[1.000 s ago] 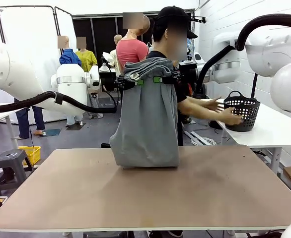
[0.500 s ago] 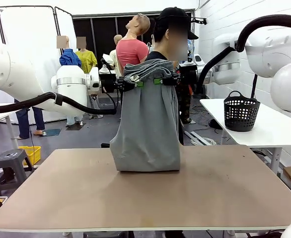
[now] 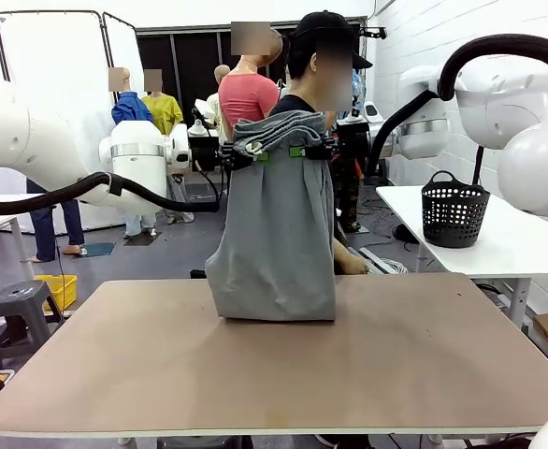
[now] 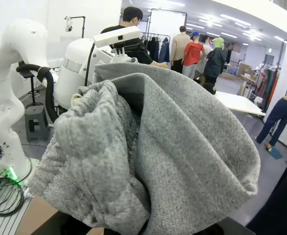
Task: Fold the training pants.
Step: Fold the Training pants in half.
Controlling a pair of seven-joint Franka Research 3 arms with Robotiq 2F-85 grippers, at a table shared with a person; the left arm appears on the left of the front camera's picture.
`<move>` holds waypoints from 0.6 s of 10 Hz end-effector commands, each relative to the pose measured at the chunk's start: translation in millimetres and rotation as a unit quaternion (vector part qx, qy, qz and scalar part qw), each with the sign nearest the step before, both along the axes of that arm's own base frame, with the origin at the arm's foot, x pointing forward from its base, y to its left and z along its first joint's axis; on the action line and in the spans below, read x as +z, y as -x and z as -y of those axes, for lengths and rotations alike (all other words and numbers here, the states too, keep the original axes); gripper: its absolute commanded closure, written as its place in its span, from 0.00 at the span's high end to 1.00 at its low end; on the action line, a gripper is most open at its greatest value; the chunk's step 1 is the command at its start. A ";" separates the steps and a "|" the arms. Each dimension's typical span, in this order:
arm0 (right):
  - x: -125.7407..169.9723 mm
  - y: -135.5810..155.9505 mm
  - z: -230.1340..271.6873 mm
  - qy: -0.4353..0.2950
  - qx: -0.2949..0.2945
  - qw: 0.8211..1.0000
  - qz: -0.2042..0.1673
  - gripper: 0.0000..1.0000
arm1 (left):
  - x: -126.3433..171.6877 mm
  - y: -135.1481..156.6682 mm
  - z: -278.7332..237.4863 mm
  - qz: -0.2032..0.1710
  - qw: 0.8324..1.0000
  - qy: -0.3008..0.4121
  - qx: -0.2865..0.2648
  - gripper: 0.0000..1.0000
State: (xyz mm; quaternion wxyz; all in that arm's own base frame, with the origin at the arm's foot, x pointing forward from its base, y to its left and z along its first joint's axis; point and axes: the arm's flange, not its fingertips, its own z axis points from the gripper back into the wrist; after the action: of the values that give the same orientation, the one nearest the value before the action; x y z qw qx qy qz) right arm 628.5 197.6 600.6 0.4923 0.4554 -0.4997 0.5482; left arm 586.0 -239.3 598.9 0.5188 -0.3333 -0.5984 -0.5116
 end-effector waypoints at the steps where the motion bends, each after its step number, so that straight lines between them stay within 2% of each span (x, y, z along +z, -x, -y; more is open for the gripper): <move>1: 20.0 -36.2 -5.9 0.015 -0.021 1.000 0.004 0.00 | 23.2 -32.1 9.4 0.018 1.000 -0.006 0.011 0.00; 3: 24.0 -50.9 -7.3 0.020 -0.034 0.999 0.014 0.00 | 26.1 -49.6 12.3 0.023 0.999 -0.008 0.021 0.00; 6: -1.9 -49.9 -8.1 0.031 -0.033 0.999 0.013 0.00 | 1.6 -57.2 7.3 0.006 1.000 0.004 0.018 0.00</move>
State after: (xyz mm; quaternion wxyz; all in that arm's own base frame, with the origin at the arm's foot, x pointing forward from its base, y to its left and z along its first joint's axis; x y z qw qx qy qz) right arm 678.3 198.8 603.1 0.5102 0.4182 -0.5141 0.5482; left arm 641.6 -245.3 596.6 0.5209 -0.3073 -0.6123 -0.5092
